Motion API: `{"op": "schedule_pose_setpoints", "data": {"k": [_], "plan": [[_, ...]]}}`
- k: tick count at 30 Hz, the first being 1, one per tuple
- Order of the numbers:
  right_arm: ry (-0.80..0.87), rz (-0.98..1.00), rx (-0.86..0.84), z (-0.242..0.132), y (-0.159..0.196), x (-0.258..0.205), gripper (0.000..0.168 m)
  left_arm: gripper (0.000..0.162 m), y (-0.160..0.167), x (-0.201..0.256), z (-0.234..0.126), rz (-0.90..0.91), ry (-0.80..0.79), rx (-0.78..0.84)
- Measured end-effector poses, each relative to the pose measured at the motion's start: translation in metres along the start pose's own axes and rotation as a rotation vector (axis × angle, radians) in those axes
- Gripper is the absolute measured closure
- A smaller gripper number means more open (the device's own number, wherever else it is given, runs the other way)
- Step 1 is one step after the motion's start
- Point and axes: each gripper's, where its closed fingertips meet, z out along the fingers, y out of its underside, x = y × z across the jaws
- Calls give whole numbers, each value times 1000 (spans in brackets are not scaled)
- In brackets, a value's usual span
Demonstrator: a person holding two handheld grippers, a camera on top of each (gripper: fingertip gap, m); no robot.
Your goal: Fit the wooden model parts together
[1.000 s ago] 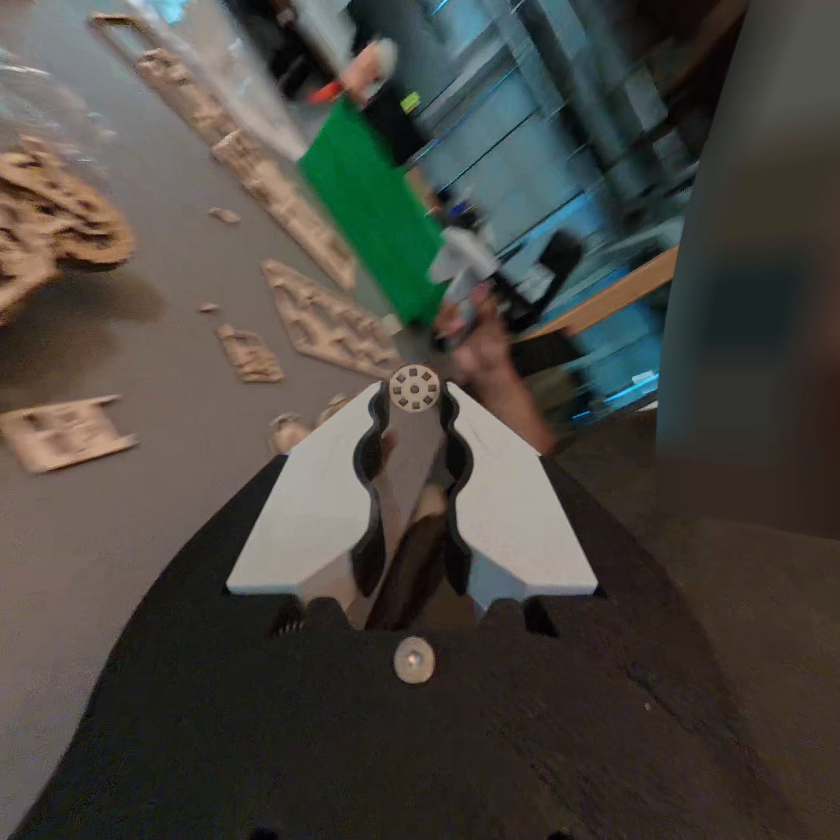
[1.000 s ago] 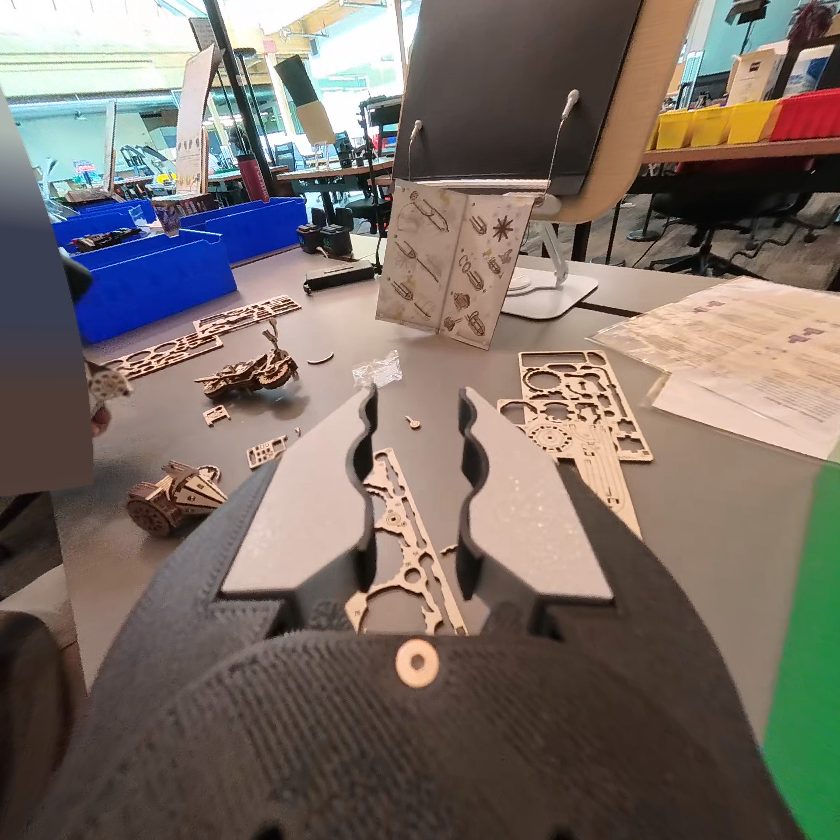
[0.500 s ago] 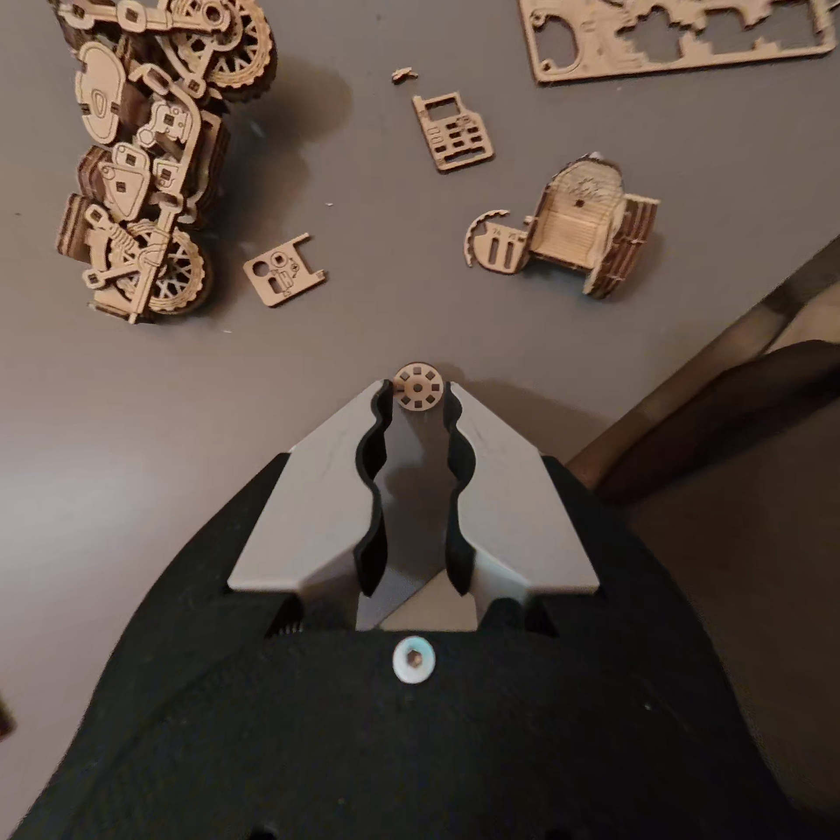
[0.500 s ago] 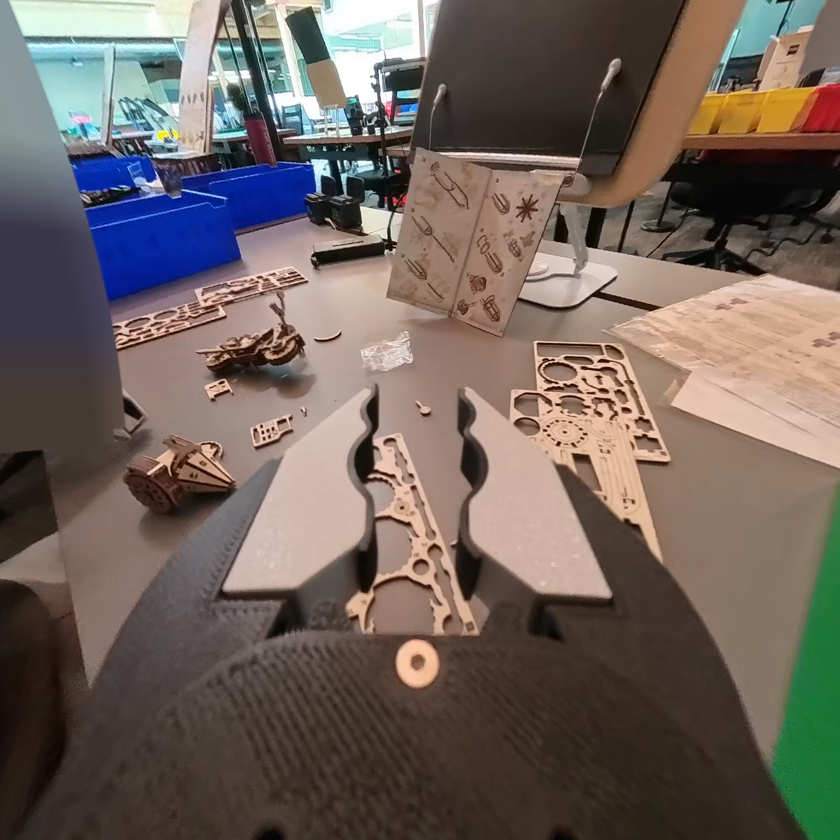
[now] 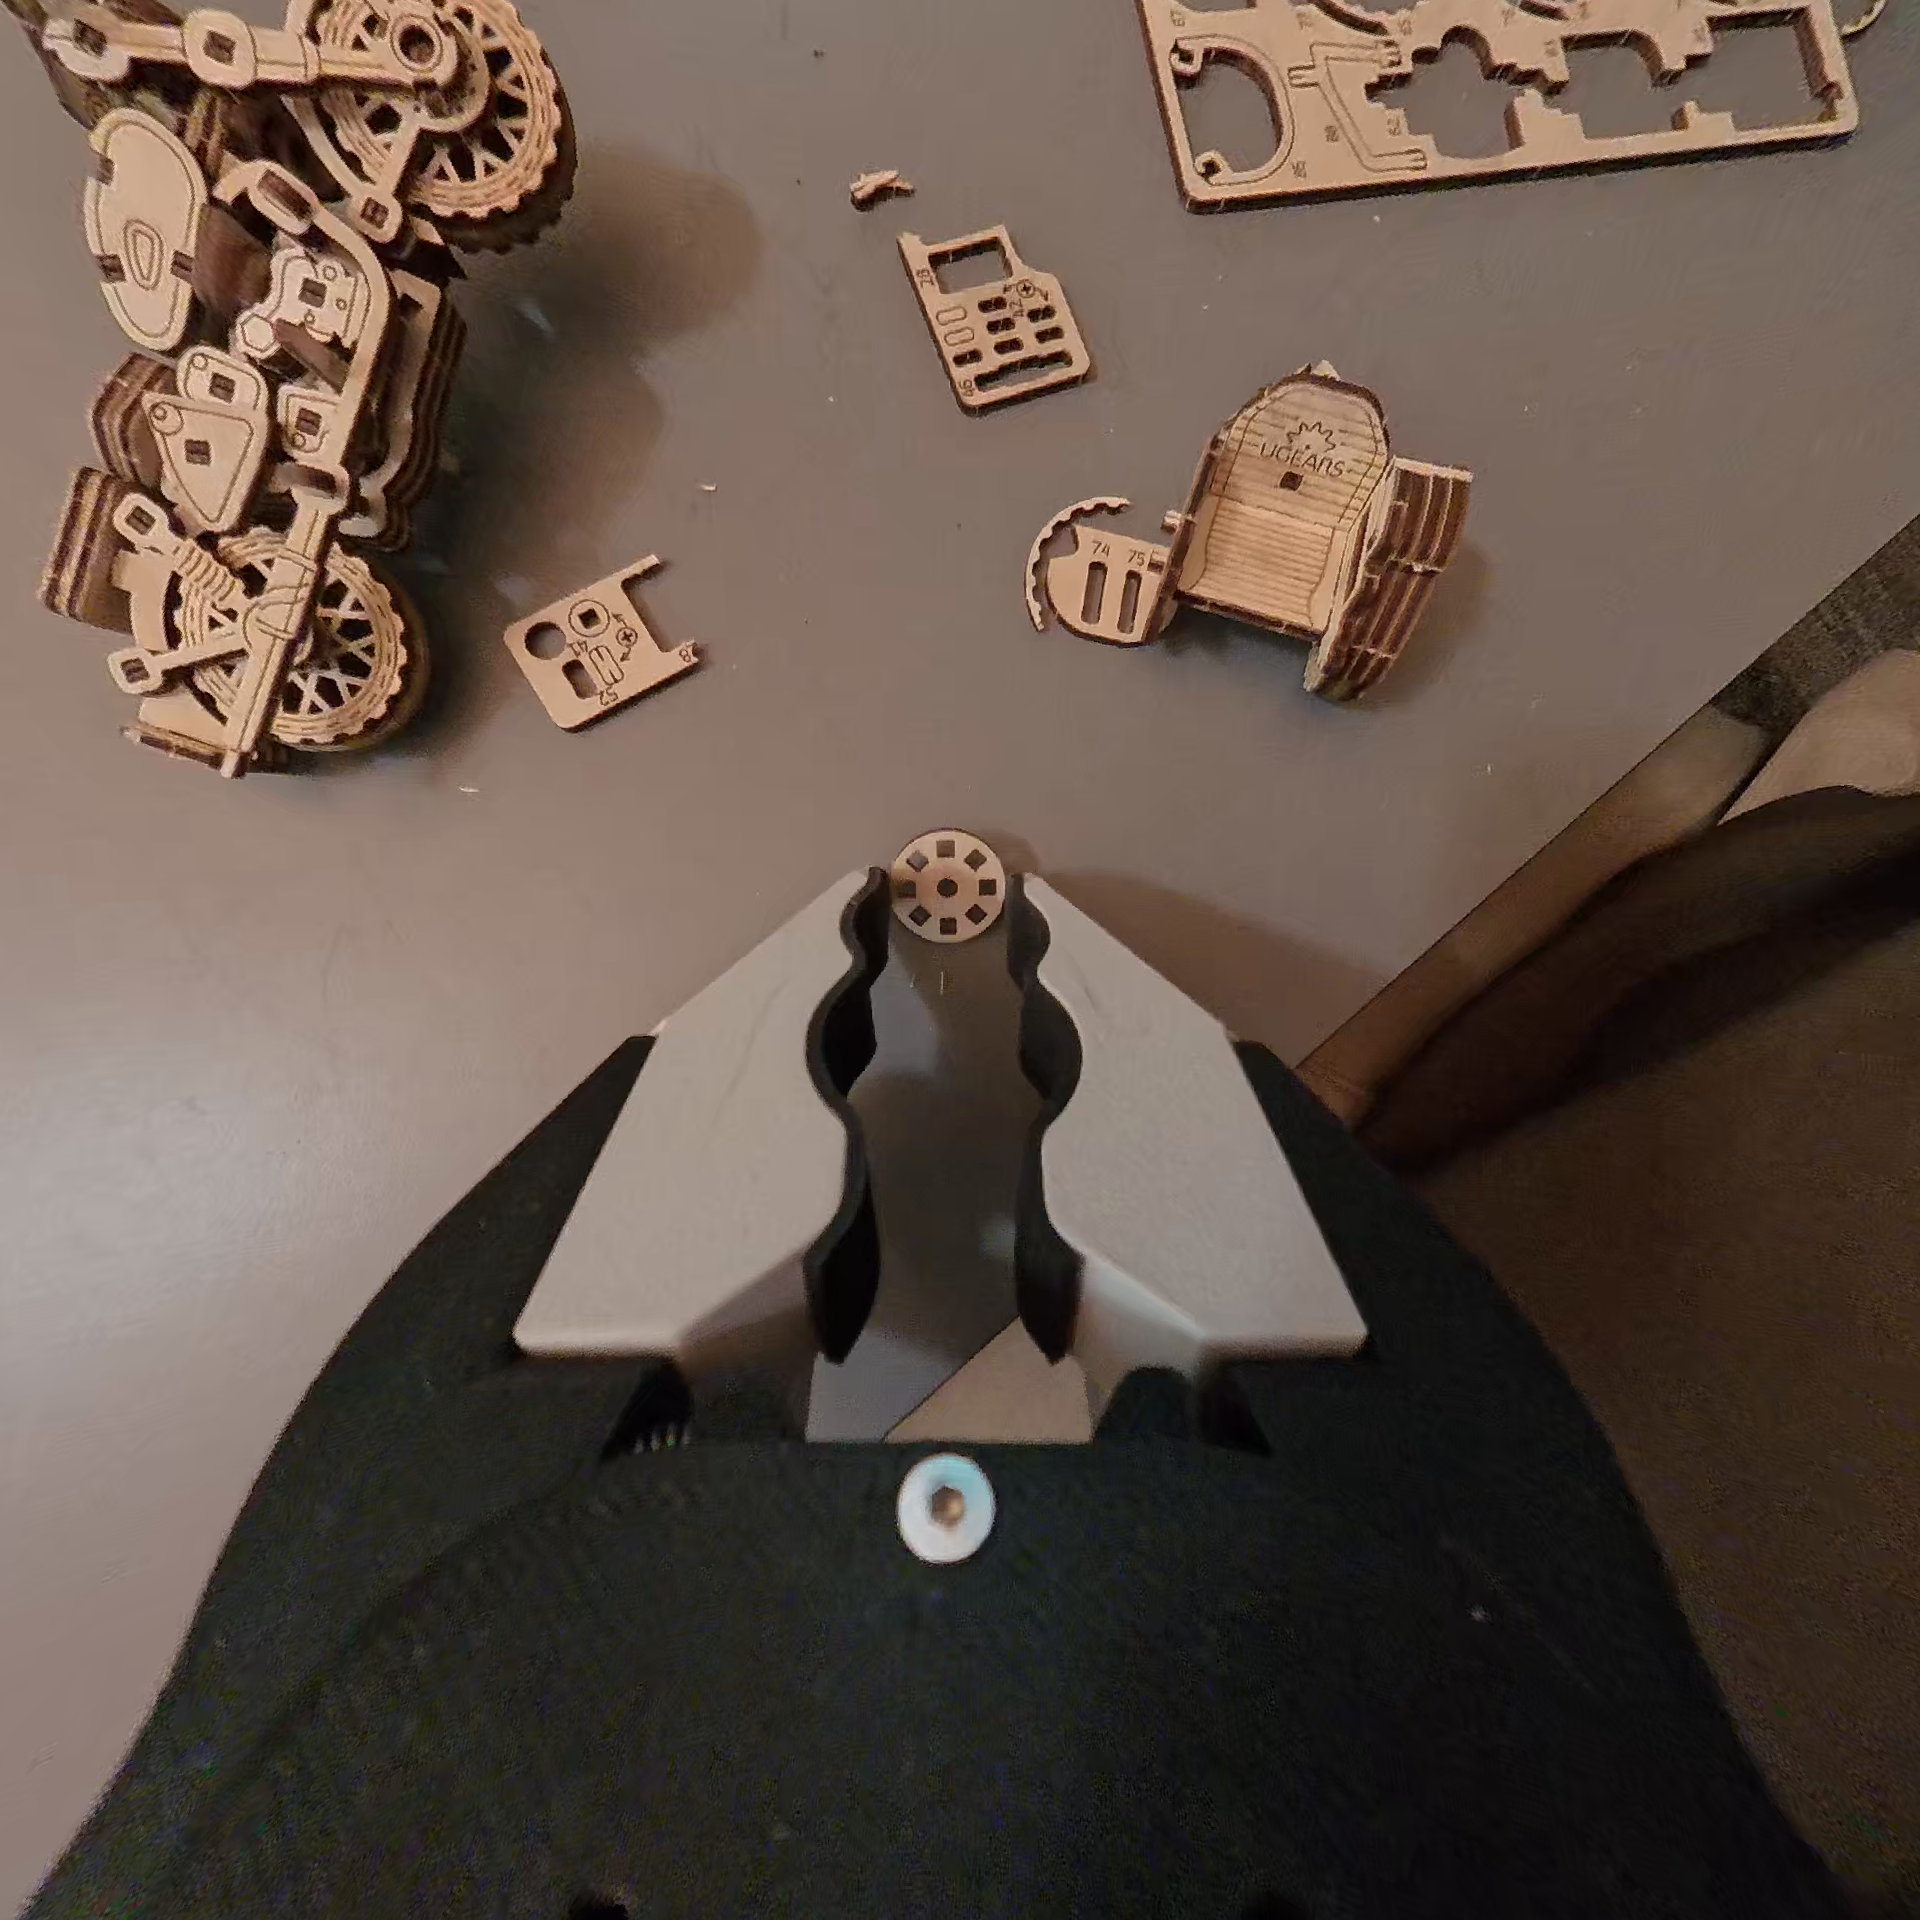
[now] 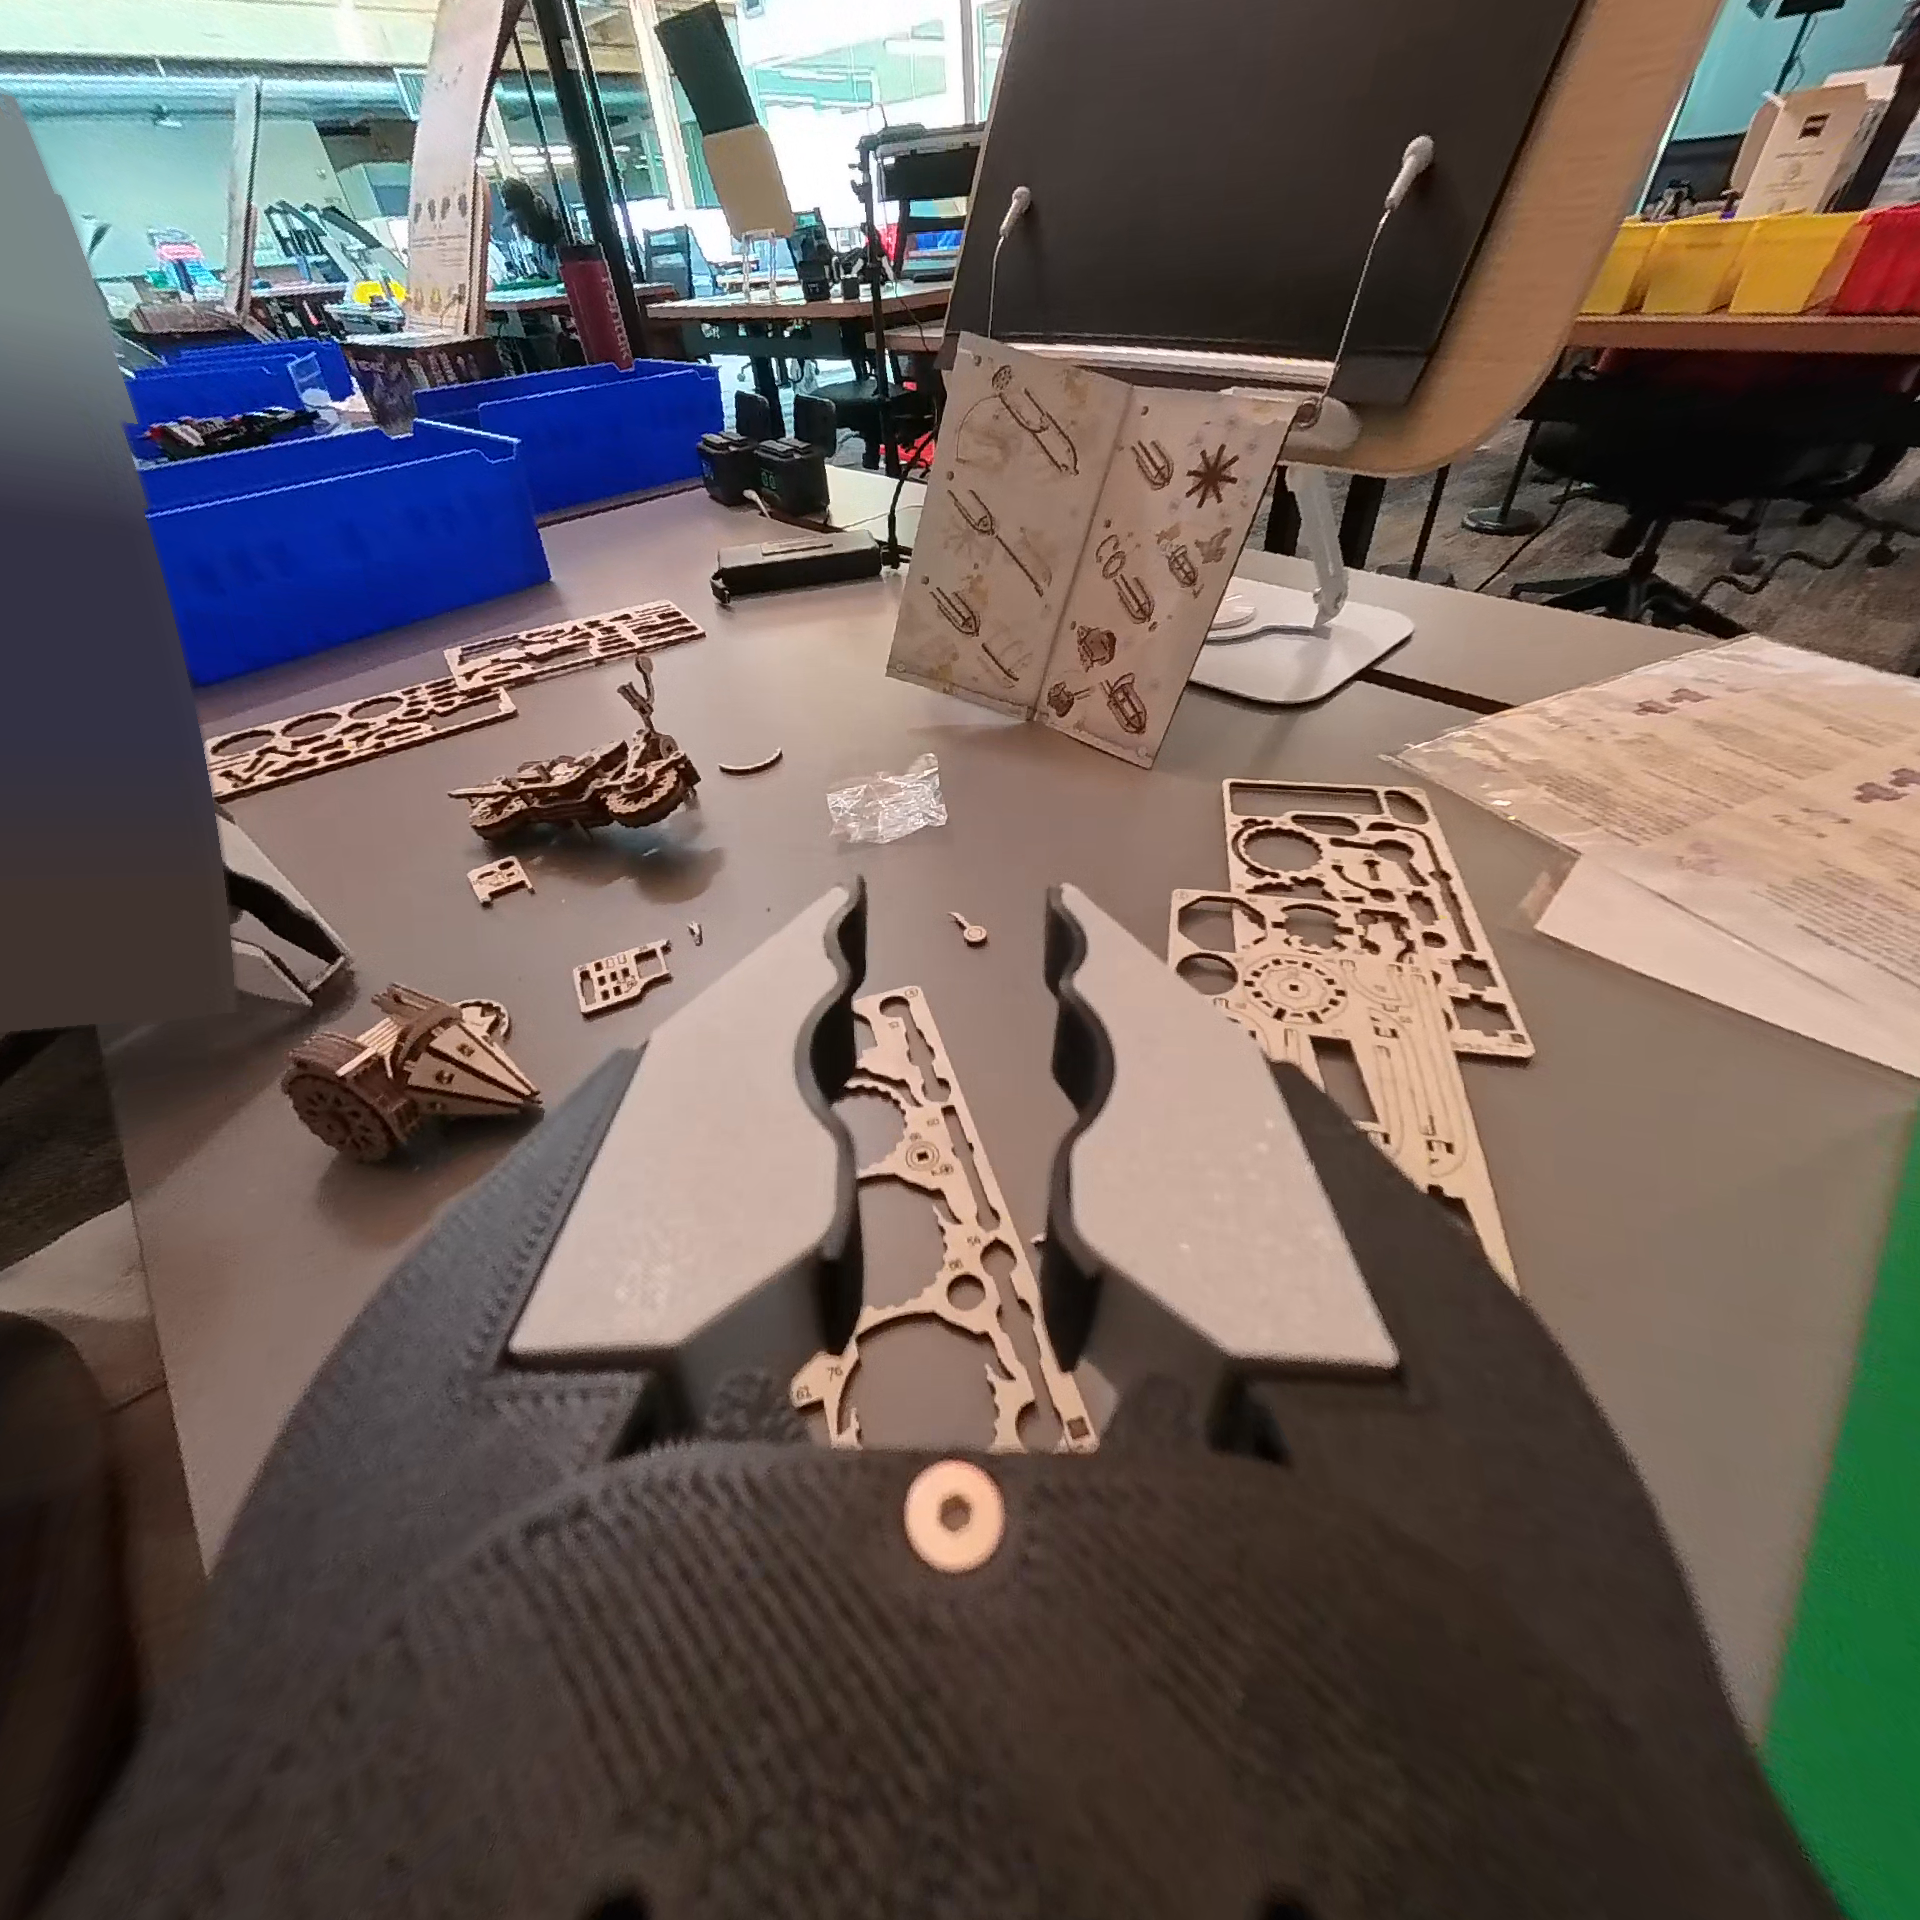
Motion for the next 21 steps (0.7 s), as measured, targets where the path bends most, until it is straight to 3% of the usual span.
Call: {"op": "schedule_pose_setpoints", "data": {"k": [8, 17, 21], "plan": [[-4, 16, 3, 0, 2, 1, 136, 125, -15, 0, -17, -70, 82, 89], [-25, 39, -12, 5, 10, -1, 137, 126, -54, -19, -42, -151, 119, 495], [-62, 75, -4, 8, 12, -6, 138, 128, -55, -23, -46, -304, 272, 586]]}}
